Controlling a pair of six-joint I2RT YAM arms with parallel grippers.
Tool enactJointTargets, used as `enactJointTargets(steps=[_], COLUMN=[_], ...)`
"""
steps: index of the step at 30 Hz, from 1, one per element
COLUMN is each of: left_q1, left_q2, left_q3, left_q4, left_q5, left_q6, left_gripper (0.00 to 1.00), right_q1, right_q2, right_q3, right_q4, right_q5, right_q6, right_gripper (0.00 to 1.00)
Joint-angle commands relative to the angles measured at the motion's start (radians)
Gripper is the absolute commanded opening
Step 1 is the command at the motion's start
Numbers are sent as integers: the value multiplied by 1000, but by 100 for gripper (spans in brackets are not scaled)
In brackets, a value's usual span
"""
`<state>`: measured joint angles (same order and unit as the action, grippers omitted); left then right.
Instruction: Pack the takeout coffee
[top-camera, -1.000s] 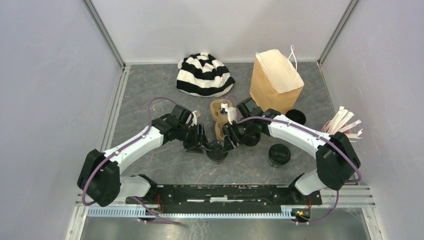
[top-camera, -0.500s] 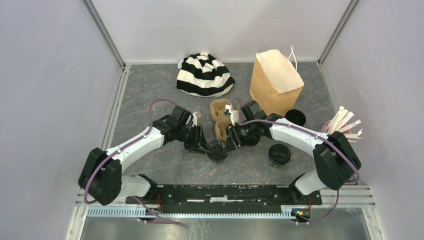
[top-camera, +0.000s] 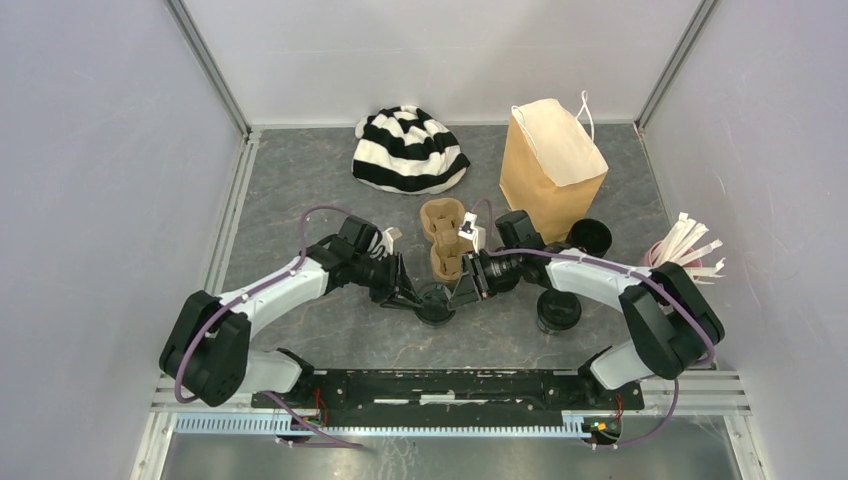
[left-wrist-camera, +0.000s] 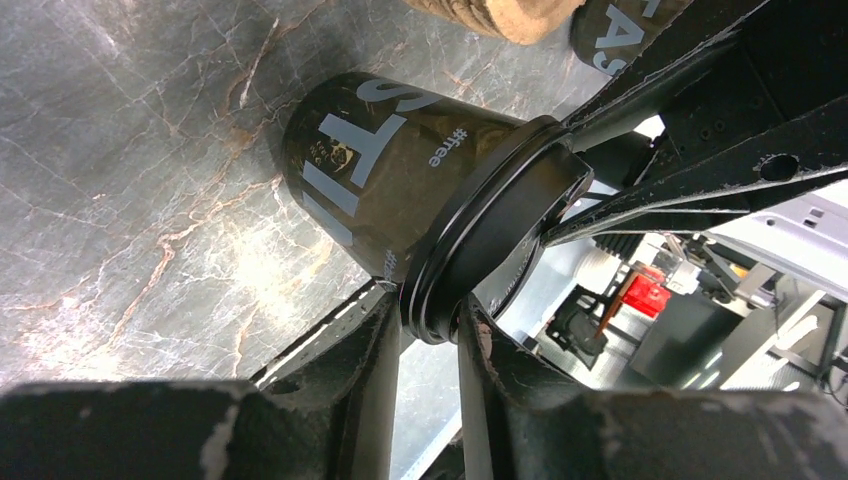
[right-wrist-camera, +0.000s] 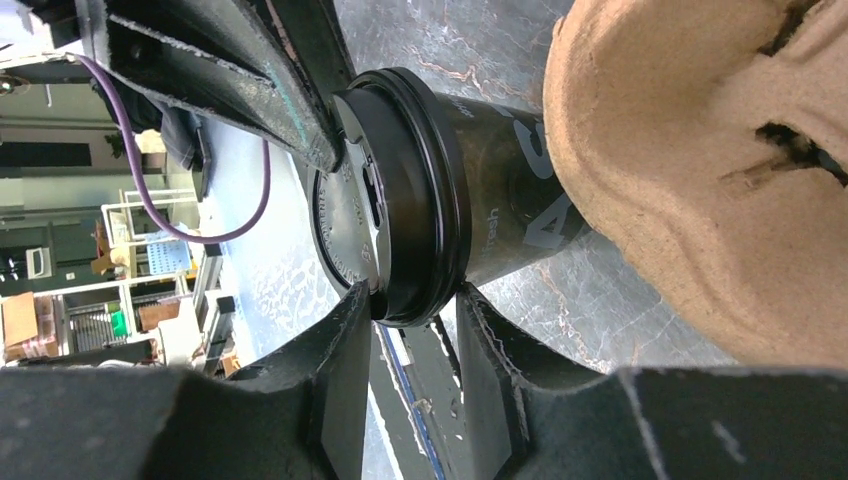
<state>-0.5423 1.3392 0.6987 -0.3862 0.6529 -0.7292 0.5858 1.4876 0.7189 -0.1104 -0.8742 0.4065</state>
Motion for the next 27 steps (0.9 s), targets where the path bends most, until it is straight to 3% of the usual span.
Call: enactJointTargets(steps=[1,12,17,27], left_q1=[6,-17,-19,-19], left_q2=[107,247,197,-20], left_q3=[-102,-72,-58,109], left_q4=[-140,-210,-210,-144], left_q5=[-247,-398,-392,-274], left_q6=[29,21,38,56], left_gripper=[30,25,25,45], right_q1=[4,10,20,20], right_q2=[92,156,145,10], right_q3=[-97,-123,-89,82], right_q4=[-17,-59,-107,-208], right_q5=[200,405,394,200], right_q6=[-117,-215,-233,-114], right_gripper=[37,36,36,43])
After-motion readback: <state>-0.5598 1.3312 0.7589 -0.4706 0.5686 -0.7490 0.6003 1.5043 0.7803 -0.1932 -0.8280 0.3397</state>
